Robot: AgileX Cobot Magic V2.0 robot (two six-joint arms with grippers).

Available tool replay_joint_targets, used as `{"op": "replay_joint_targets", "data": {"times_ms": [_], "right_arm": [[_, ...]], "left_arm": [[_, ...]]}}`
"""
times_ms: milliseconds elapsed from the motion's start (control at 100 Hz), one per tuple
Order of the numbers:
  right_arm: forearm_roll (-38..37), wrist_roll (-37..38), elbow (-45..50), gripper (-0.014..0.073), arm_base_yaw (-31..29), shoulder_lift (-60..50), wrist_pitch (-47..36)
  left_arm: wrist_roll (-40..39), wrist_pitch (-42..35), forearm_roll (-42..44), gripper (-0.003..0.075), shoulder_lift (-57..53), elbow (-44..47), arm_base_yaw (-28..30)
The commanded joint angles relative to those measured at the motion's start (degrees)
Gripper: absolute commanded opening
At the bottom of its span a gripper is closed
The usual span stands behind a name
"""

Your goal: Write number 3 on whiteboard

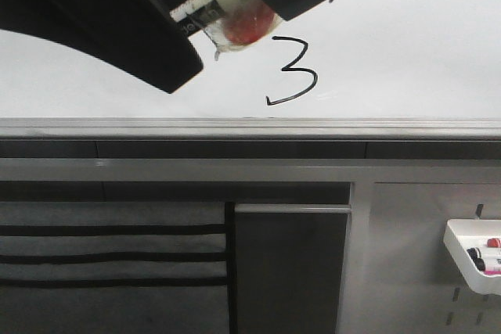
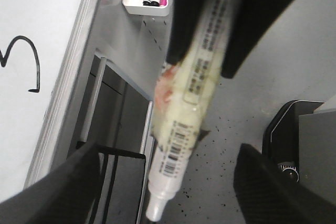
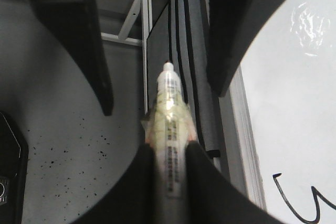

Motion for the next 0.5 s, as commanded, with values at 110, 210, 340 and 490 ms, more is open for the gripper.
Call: {"op": "replay_joint_targets", "data": {"times_ms": [110, 210, 340, 490], "right_arm": [[0.75, -0.59, -1.55, -0.0038, 0.01, -1.44, -2.82], [0.75, -0.59, -1.55, -0.0038, 0.01, -1.44, -2.74], [0.75, -0.59, -1.55, -0.0038, 0.01, -1.44, -2.74], [0.75, -0.59, -1.55, -0.0038, 0.01, -1.44, -2.71]], "left_arm": [[1.36, -2.81, -1.35, 0.0330, 0.28, -2.64, -0.40], [1.36, -2.81, -1.48, 0.0236, 0.28, -2.64, -0.40], [1.36, -2.81, -1.48, 0.0130, 0.28, -2.64, -0.40], [1.36, -2.81, -1.56, 0.0035, 0.28, -2.64, -0.40]]}}
